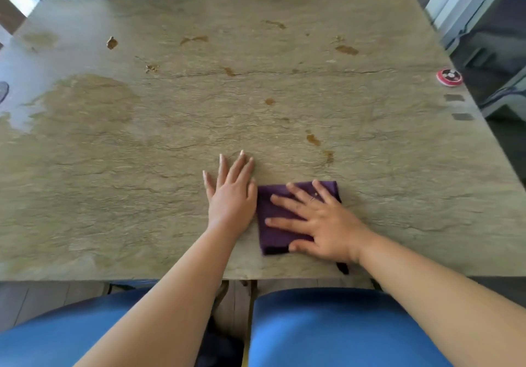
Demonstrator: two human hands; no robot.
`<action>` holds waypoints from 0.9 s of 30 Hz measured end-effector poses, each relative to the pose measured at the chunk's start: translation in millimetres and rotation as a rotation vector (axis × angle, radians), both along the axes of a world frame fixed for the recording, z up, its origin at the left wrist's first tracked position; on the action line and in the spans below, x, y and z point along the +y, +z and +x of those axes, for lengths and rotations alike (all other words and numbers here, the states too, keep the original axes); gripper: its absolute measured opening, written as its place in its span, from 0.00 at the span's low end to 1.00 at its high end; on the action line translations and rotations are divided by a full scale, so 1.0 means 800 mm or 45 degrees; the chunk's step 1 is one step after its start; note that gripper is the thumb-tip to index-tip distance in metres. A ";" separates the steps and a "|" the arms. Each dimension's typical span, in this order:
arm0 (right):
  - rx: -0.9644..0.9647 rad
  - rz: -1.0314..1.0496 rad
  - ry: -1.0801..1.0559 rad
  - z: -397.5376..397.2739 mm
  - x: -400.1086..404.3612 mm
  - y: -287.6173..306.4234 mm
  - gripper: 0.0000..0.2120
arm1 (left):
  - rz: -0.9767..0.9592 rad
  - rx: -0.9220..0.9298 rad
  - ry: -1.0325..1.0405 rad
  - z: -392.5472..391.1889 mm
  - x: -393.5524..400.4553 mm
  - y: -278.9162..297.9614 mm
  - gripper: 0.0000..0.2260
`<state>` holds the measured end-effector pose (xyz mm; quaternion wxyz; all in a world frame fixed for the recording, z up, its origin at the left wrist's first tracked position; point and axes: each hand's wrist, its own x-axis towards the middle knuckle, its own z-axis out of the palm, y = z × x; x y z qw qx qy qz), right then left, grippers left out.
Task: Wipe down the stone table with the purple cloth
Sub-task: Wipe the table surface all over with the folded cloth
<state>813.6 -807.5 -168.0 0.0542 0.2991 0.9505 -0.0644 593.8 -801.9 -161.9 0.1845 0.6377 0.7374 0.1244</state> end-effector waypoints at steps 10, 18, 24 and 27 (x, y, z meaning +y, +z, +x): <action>-0.014 -0.135 -1.100 -0.052 0.105 0.002 0.27 | 0.001 0.172 0.029 0.020 0.001 -0.012 0.26; 0.051 -0.032 -0.410 0.061 0.043 0.000 0.24 | 0.013 0.177 0.020 0.018 0.001 -0.012 0.28; 0.009 -0.159 -1.246 -0.024 0.082 0.007 0.25 | 0.005 0.171 -0.005 0.017 0.000 -0.010 0.29; -0.068 -0.151 -0.876 -0.062 0.019 0.013 0.27 | 0.014 0.106 0.006 0.017 -0.002 -0.009 0.31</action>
